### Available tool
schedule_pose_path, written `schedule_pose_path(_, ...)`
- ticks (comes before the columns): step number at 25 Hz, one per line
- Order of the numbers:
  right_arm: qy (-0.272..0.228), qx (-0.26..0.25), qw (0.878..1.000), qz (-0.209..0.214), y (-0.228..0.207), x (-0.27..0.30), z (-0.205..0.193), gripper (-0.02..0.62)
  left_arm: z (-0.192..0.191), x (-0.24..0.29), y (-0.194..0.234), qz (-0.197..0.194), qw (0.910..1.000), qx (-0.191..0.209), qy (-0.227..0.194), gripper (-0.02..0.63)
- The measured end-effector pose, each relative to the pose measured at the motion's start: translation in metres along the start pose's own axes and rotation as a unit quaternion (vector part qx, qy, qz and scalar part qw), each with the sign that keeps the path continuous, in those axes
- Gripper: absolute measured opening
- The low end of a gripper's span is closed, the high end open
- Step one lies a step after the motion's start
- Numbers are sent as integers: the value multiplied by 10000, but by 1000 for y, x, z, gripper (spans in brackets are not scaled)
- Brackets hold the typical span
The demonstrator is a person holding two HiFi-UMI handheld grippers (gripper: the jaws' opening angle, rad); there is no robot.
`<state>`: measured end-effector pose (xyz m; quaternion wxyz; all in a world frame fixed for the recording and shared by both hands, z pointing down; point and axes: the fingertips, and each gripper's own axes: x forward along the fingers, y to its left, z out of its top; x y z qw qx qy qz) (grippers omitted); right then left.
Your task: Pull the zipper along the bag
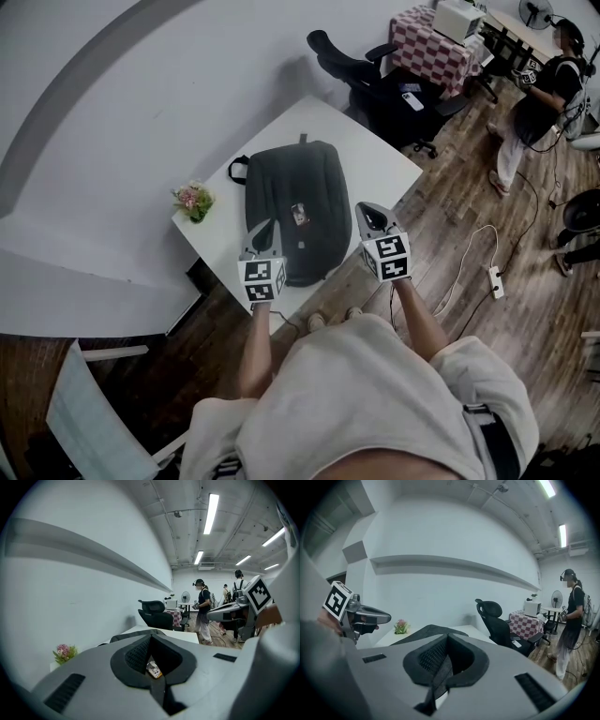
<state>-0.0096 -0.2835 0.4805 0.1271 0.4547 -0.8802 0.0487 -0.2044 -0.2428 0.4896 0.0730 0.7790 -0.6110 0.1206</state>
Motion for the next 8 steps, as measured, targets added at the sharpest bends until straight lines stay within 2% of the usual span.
schedule_pose_path(8, 19, -17, 10000, 67, 1, 3, -1, 13, -4, 3, -2, -39, 10000, 36, 80, 26)
